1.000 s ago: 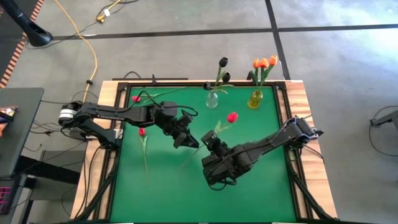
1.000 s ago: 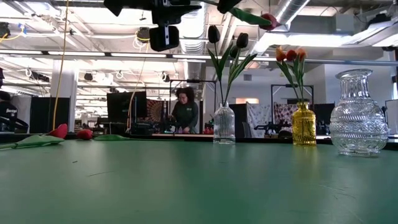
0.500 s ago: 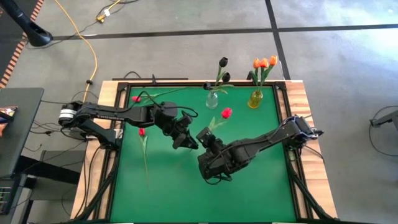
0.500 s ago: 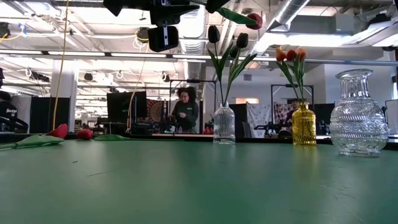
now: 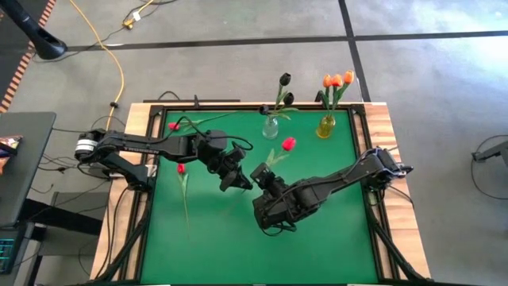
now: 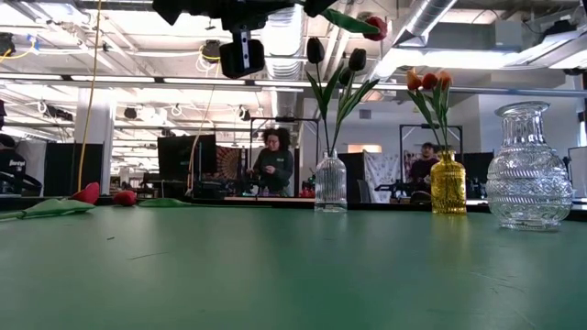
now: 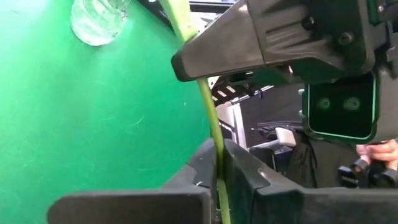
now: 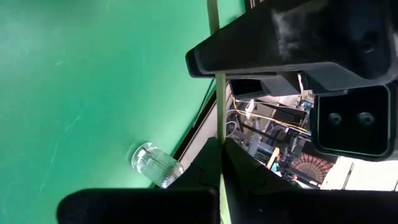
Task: Sort flowers into vase by color
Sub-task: Put the bottom right red flower into the bottom transparent vase
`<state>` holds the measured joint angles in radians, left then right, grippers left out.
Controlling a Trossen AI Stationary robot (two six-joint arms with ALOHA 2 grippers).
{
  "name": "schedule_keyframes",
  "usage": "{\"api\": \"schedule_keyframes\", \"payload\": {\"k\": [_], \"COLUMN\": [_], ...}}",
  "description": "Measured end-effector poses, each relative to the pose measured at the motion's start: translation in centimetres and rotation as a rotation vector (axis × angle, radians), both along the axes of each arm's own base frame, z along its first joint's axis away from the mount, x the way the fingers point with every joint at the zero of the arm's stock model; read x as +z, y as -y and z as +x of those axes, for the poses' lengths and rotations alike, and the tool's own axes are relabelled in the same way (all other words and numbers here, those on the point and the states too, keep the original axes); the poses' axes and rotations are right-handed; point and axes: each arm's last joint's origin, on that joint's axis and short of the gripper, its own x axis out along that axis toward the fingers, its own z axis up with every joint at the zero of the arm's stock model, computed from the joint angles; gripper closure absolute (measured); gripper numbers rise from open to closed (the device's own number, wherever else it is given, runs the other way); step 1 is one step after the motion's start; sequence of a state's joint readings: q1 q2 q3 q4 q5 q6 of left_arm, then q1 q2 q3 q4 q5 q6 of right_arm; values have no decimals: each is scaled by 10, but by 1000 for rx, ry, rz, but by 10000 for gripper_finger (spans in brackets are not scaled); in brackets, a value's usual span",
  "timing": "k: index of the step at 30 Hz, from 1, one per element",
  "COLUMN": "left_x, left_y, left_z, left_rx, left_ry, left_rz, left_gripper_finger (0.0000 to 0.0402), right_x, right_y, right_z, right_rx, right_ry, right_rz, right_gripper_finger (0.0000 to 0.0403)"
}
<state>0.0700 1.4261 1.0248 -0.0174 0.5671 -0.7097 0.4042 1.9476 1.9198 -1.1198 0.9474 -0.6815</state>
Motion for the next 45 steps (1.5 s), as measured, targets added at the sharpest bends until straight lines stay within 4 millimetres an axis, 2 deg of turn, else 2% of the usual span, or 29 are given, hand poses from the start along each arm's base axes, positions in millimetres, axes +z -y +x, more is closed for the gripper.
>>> {"api": "schedule_keyframes", "payload": {"k": [7, 16, 18, 24, 27, 30, 35, 39, 45], "left_x": [0, -2, -2, -2, 0, 8, 29, 38, 43], "left_y": [0, -5, -9, -27, -34, -36, -29, -23, -13], "left_z": [0, -1, -1, -2, -2, 1, 5, 6, 7], "left_rx": [-2, 14, 26, 100, 132, 143, 128, 118, 88], "left_ry": [9, 11, 16, 12, 35, 127, 343, 444, 525], "left_rz": [16, 56, 67, 80, 95, 114, 132, 142, 208], "left_gripper_finger": [399, 401, 401, 401, 401, 401, 401, 401, 401], "right_x": [-1, 6, 14, 58, 77, 87, 78, 68, 48], "right_y": [-1, -4, -3, 10, 20, 31, 27, 28, 36], "right_z": [0, -5, -10, -39, -55, -72, -99, -124, -125], "right_rx": [3, -15, -42, -169, -273, -390, -400, -374, -212], "right_ry": [0, 60, 110, 333, 442, 532, 582, 809, 1102], "right_rz": [28, 273, 337, 654, 853, 1011, 1060, 1092, 1329], "right_gripper_finger": [335, 276, 257, 211, 202, 202, 216, 236, 256]}}
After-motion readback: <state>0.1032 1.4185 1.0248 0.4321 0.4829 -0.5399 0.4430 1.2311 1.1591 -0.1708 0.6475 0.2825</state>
